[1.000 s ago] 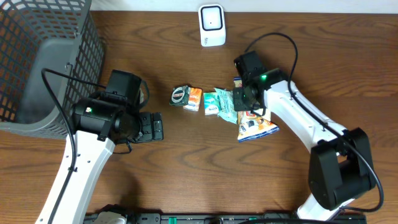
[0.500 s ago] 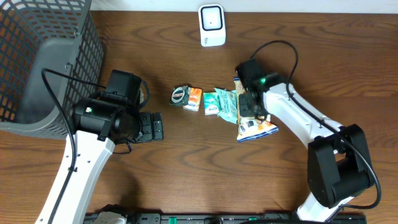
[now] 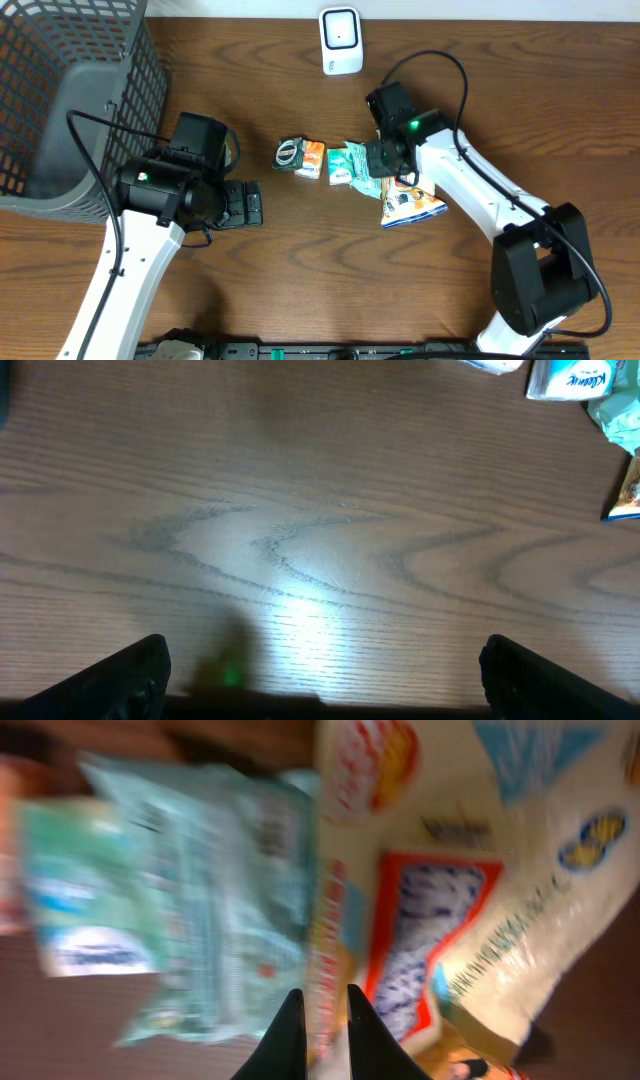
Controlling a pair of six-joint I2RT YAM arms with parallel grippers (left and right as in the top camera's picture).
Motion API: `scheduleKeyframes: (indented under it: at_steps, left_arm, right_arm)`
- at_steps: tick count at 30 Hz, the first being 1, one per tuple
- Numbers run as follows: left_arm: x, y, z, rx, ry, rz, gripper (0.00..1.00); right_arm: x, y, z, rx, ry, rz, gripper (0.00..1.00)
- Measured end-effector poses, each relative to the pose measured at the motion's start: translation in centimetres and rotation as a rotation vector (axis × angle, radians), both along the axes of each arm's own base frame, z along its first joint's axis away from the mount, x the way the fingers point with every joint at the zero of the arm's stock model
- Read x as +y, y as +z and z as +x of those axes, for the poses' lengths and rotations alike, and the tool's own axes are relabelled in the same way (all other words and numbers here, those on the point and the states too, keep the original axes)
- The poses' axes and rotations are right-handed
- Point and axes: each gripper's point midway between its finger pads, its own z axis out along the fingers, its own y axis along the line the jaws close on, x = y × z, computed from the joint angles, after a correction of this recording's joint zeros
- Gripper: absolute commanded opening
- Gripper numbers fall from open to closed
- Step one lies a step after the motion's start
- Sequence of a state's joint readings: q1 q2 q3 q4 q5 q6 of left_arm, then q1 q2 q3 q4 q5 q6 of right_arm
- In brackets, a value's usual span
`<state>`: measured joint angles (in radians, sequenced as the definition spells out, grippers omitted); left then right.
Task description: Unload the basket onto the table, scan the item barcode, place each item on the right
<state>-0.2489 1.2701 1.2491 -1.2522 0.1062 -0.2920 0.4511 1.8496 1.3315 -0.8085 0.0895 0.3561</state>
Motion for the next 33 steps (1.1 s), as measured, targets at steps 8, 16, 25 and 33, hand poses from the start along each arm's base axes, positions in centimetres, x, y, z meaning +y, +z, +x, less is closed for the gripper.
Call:
scheduleKeyframes:
  at_steps: [8,16,25,33]
  left_arm:
    - [0.0,0.0,0.0,0.000,0.000,0.000,0.98]
    - [0.0,0.0,0.0,0.000,0.000,0.000,0.98]
    - [0.0,0.0,0.0,0.000,0.000,0.000,0.98]
    - [0.0,0.0,0.0,0.000,0.000,0.000,0.98]
  right_arm:
    - [-2.6,-3.1,-0.4,0.009,-0.056,-0.113,0.12]
    - [-5.0,-2.4,-0.9,0.051,-0.080,-0.203,0.12]
    - [-4.8,1.2,1.8,-0.003,-0.059,-0.215,0.07]
    - [-5.4,-0.2,2.0,-0.010,-0.070,-0.193,0.09]
